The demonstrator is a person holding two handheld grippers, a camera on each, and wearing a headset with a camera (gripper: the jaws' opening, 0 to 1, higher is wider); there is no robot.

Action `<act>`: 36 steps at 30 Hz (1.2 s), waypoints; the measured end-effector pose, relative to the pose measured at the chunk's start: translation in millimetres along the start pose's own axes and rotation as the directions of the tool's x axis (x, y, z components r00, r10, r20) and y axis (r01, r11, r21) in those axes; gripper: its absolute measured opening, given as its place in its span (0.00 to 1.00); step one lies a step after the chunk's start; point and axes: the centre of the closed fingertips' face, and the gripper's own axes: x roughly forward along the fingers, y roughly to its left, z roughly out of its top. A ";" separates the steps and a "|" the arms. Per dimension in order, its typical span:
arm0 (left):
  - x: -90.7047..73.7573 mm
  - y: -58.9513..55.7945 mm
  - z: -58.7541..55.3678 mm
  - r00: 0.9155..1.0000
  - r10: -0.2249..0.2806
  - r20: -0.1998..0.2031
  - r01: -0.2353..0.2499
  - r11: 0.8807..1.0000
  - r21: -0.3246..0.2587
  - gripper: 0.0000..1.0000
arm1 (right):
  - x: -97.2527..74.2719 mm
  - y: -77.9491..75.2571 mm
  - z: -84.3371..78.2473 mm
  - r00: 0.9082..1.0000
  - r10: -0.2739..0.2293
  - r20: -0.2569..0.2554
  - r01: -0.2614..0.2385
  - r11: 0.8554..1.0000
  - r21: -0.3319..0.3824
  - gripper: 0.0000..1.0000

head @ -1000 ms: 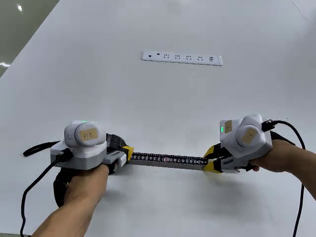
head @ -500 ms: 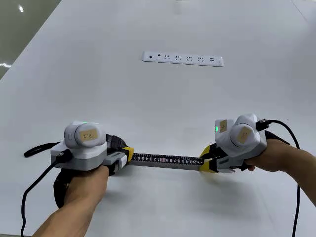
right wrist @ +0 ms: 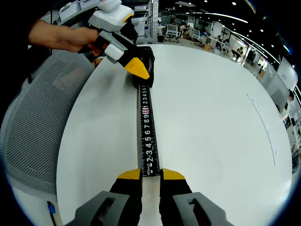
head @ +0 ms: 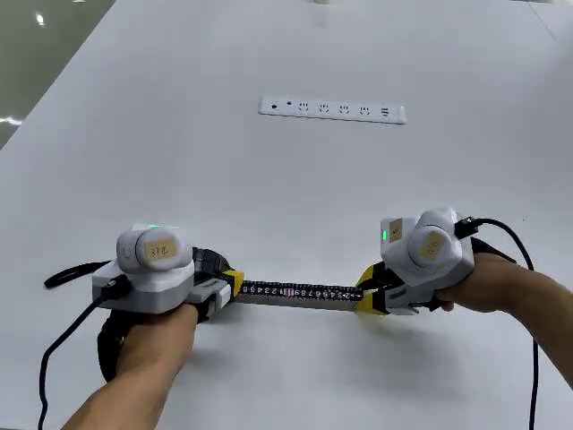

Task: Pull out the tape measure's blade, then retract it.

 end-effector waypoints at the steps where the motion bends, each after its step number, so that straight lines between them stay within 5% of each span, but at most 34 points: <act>1: -0.1 0.0 -0.1 1.000 0.000 0.000 0.000 1.000 0.000 0.60 | 0.2 0.0 0.4 1.000 0.000 0.001 0.000 1.000 0.000 0.10; 36: -0.3 0.6 1.2 1.000 -0.006 -0.003 0.006 1.000 -0.012 0.60 | 17.1 0.3 31.5 1.000 0.015 0.020 -0.015 1.000 -0.018 0.10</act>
